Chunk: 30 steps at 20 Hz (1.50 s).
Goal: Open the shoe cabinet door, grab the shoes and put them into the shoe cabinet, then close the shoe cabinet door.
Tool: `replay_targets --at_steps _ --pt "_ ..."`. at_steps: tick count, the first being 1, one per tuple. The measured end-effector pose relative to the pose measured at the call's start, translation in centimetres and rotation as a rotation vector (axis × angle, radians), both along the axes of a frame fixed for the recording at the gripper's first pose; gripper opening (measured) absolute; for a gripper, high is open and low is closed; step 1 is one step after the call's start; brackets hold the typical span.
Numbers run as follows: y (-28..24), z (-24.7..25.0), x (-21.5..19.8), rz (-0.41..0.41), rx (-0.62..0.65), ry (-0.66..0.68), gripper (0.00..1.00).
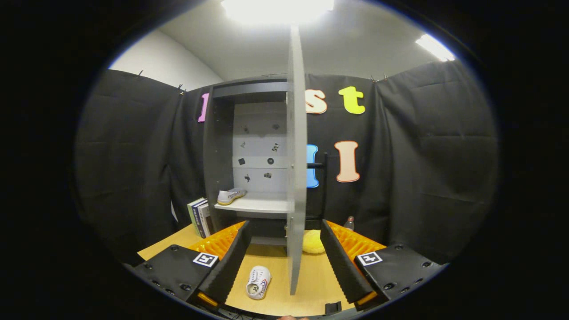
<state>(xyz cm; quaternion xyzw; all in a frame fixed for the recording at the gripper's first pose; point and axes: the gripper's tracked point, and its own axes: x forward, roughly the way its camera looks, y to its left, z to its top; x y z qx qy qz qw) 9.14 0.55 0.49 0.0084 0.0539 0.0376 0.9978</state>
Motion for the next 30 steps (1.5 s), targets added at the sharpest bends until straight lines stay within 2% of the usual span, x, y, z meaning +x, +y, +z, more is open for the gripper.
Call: replay_targets --at_steps 8,11,15,20,30 --pt "4.2 -3.1 -1.3 0.122 0.024 0.137 0.98" --pt "5.5 -5.3 -1.7 0.151 0.027 0.213 0.98" --pt "7.5 -10.1 0.0 0.176 0.000 0.313 0.98" --pt "9.1 -17.7 2.4 0.172 0.015 0.454 0.98" --pt "10.4 -31.2 7.6 0.143 -0.042 0.628 0.98"
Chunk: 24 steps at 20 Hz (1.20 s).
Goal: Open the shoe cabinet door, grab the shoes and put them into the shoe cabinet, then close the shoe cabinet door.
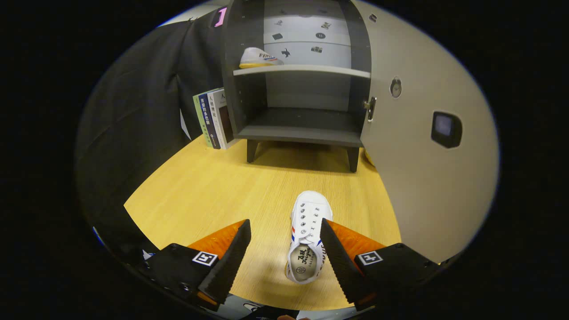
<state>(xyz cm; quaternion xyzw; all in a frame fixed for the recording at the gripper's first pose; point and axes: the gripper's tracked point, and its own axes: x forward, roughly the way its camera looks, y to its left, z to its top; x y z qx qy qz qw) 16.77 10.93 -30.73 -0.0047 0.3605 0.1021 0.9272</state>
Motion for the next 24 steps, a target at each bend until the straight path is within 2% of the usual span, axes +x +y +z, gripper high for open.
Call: replay_targets --at_steps 4,8,14,17,19,22,24 --pt "0.5 -3.8 1.4 -0.011 -0.003 0.050 0.98" --pt "0.4 -7.5 2.5 0.001 -0.073 0.084 0.98" --pt "0.0 -9.8 2.6 -0.010 -0.088 0.137 1.00" --pt "-0.7 -10.9 2.9 -0.006 -0.175 0.151 1.00" --pt "-2.1 -10.9 3.1 -0.019 -0.270 0.136 0.77" --pt "-1.8 -11.0 3.1 0.006 -0.293 0.128 0.44" --pt "-1.8 -11.2 2.9 0.039 -0.329 0.137 0.32"
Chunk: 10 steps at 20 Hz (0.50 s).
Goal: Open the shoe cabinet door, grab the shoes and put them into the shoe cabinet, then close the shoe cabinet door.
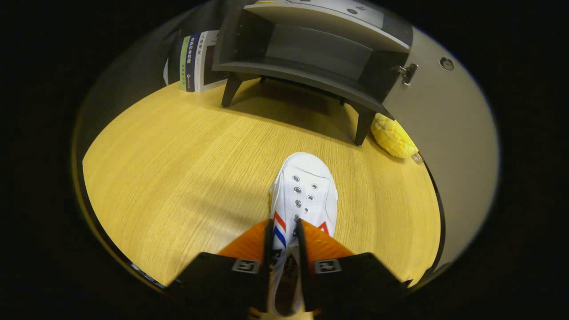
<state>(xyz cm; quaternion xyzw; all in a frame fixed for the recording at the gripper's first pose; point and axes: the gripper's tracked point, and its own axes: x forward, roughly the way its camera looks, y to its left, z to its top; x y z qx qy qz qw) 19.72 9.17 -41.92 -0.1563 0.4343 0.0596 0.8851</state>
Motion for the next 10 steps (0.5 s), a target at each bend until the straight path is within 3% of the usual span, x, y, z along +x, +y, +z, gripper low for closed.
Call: replay_targets --at_steps 3,4,6,10 --pt "-0.1 0.4 -0.2 0.014 0.006 0.000 0.14" --pt "0.7 0.6 -0.6 0.021 0.066 0.031 0.11" --pt "0.7 -0.2 -0.6 -0.029 0.121 0.067 0.02" --pt "0.3 0.6 -0.5 -0.042 0.135 0.069 0.02"
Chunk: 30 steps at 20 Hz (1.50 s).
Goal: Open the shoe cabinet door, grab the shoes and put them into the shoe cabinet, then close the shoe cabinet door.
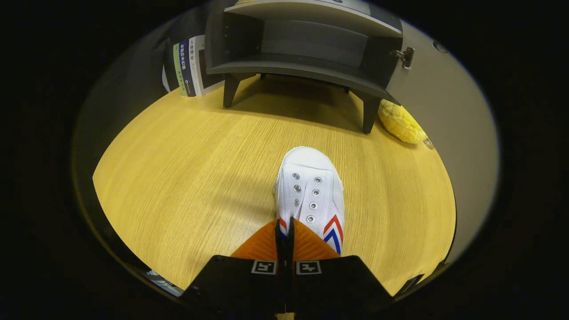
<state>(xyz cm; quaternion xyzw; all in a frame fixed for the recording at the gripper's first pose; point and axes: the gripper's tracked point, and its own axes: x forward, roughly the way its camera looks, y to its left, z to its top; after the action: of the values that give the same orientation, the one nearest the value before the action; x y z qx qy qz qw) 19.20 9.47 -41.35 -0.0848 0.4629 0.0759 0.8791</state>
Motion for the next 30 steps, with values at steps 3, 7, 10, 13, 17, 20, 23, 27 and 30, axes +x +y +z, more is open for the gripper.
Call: replay_targets --at_steps 3,7,10,13,17,20,23,27,30 --pt "0.2 1.1 0.0 0.000 0.027 -0.009 0.02" --pt "0.7 3.4 -0.3 -0.001 0.066 -0.020 0.02" --pt "0.9 7.2 0.2 0.015 0.069 -0.074 0.02" --pt "1.6 12.2 1.8 0.018 0.087 -0.155 0.02" --pt "2.9 20.3 4.4 0.028 0.133 -0.297 0.02" --pt "3.2 26.1 6.9 0.014 0.164 -0.398 0.02" --pt "3.0 31.2 9.6 -0.012 0.182 -0.484 0.02" --pt "2.1 36.1 13.7 -0.062 0.197 -0.559 0.02" --pt "1.0 39.2 17.2 -0.100 0.187 -0.595 0.02"
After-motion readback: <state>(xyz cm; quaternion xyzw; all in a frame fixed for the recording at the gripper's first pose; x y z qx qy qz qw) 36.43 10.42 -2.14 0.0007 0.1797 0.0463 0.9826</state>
